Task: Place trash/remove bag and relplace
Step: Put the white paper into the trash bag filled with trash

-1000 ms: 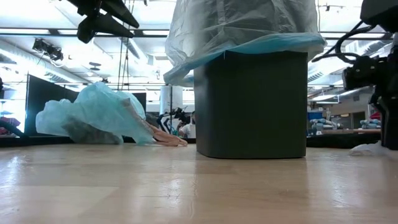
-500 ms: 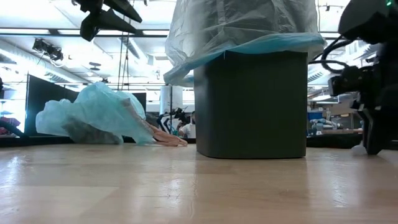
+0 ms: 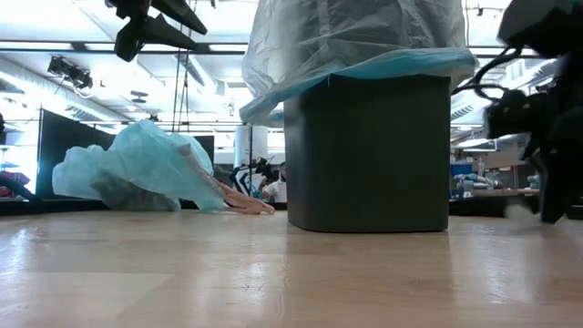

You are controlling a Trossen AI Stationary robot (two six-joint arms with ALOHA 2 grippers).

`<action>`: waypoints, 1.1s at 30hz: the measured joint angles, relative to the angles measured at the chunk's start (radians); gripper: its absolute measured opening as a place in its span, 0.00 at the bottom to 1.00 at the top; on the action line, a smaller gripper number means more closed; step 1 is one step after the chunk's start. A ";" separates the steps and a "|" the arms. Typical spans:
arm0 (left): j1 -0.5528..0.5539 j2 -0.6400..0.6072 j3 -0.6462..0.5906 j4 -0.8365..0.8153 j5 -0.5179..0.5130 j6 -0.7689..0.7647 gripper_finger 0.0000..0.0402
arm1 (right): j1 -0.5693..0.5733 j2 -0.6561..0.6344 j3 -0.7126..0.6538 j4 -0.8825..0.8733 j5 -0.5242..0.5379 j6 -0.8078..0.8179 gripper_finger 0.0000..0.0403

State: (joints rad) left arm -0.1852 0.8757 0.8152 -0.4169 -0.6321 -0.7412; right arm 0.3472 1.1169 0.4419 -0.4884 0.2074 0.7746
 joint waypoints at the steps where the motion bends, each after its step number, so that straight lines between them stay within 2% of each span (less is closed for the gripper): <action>1: 0.000 -0.001 0.000 -0.001 -0.005 -0.014 0.39 | 0.005 -0.026 0.000 -0.014 -0.001 0.019 0.00; 9: 0.007 -0.015 0.000 -0.068 -0.140 -0.075 0.39 | 0.017 -0.210 0.000 -0.207 0.117 0.192 0.00; 17: 0.018 -0.013 0.000 -0.145 -0.140 -0.041 0.39 | 0.006 -0.339 0.001 -0.218 0.159 0.201 0.00; 20: 0.018 -0.013 0.000 -0.170 -0.145 0.030 0.39 | -0.001 -0.375 0.001 -0.210 0.168 0.201 0.00; 25: 0.038 0.005 0.000 -0.218 -0.160 0.174 0.41 | -0.024 -0.414 0.001 -0.224 0.259 0.217 0.00; 33: 0.128 0.106 0.000 -0.231 -0.158 0.421 0.48 | -0.117 -0.444 0.003 -0.216 0.409 0.392 0.00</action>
State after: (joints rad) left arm -0.0574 0.9815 0.8154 -0.6483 -0.7902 -0.3205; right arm 0.2302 0.6730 0.4446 -0.7048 0.6165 1.1669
